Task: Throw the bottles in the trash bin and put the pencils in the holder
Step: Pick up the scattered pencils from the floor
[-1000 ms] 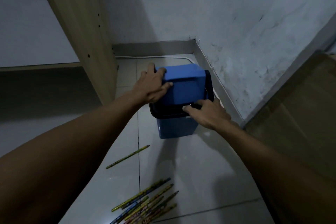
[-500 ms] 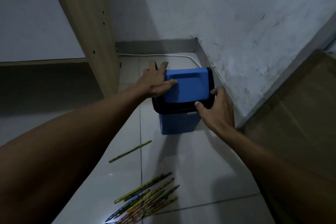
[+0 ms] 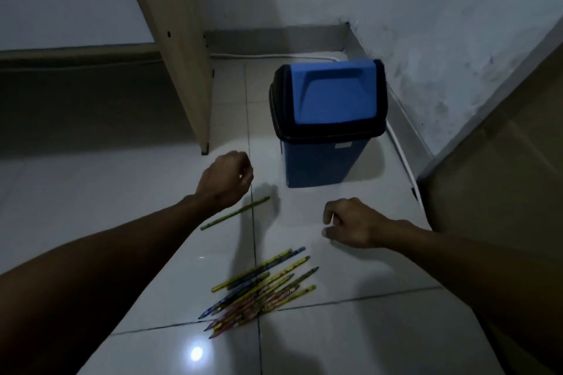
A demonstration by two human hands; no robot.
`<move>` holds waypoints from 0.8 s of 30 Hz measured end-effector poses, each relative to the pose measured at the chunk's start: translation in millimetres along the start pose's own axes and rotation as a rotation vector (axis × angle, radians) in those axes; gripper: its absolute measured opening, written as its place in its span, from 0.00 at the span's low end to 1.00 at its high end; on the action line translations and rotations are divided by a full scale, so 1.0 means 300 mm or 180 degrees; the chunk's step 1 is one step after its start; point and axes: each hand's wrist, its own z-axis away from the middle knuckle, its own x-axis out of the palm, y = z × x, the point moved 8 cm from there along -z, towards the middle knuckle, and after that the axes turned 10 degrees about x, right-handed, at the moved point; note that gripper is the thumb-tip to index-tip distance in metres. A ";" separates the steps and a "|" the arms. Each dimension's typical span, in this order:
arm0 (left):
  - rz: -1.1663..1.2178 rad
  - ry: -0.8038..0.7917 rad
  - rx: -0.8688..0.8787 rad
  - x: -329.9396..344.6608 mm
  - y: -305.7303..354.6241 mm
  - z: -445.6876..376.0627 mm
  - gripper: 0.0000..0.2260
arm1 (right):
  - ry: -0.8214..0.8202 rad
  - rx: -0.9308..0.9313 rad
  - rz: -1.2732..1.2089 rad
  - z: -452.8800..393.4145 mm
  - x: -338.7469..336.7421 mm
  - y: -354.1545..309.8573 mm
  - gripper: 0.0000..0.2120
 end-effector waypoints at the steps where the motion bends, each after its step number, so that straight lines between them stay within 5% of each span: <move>1: -0.0130 -0.0310 -0.0032 0.047 -0.035 0.028 0.06 | -0.0139 -0.0052 0.0059 -0.008 0.040 -0.011 0.09; 5: -0.0513 -0.1105 -0.0264 0.201 -0.146 0.110 0.09 | -0.0264 -0.0069 0.0016 -0.056 0.148 -0.035 0.08; 10: -0.0804 -0.1470 -0.0490 0.340 -0.211 0.175 0.15 | -0.0032 -0.0228 -0.0109 -0.096 0.215 -0.077 0.05; 18: -0.1176 -0.0989 -0.0448 0.365 -0.208 0.202 0.10 | 0.0302 -0.0794 0.0082 -0.110 0.295 -0.174 0.08; 24: 0.0398 -0.0414 -0.0960 0.295 -0.269 0.293 0.09 | 0.0032 -0.1130 0.0553 -0.136 0.368 -0.238 0.11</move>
